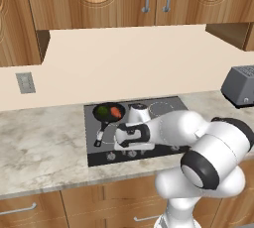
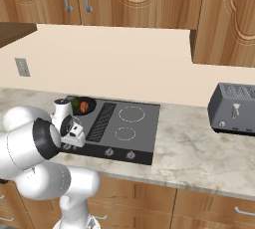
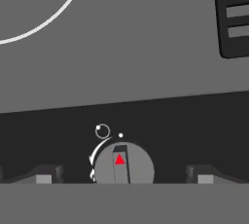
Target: Put the sweet potato and lime in the pan. Then turn on the rear left burner and set the heat to medium.
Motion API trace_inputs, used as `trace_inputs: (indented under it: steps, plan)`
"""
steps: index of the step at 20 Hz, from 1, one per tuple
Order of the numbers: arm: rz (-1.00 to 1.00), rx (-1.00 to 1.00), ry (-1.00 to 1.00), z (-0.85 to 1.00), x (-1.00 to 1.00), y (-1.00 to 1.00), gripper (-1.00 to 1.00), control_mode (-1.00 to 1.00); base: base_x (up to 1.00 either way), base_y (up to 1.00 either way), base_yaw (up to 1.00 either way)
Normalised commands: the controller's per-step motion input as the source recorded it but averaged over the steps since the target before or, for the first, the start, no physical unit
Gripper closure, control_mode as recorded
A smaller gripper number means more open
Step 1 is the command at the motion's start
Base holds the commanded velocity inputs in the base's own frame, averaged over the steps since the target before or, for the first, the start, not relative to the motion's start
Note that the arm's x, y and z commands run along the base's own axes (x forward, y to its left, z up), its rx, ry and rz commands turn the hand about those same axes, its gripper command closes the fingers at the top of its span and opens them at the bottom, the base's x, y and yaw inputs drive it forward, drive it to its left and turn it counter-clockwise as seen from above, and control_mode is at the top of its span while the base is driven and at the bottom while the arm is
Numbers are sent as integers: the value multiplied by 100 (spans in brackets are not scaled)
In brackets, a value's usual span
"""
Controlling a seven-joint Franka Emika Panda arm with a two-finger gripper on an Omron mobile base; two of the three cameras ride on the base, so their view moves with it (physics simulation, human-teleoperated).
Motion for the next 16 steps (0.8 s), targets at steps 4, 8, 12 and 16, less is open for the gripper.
trace_inputs:
  steps: [4, 8, 12, 16]
  plan:
    - [0, 0, 0, -2, 5, 0, -100, -100, 0, 0, 0]
    - [0, 0, 0, -19, 0, 0, -100, -100, 0, 0, 0]
    - [0, 0, 0, -26, 0, 0, -100, -100, 0, 0, 0]
    - [0, 0, 0, -30, -4, 0, -100, -100, 0, 0, 0]
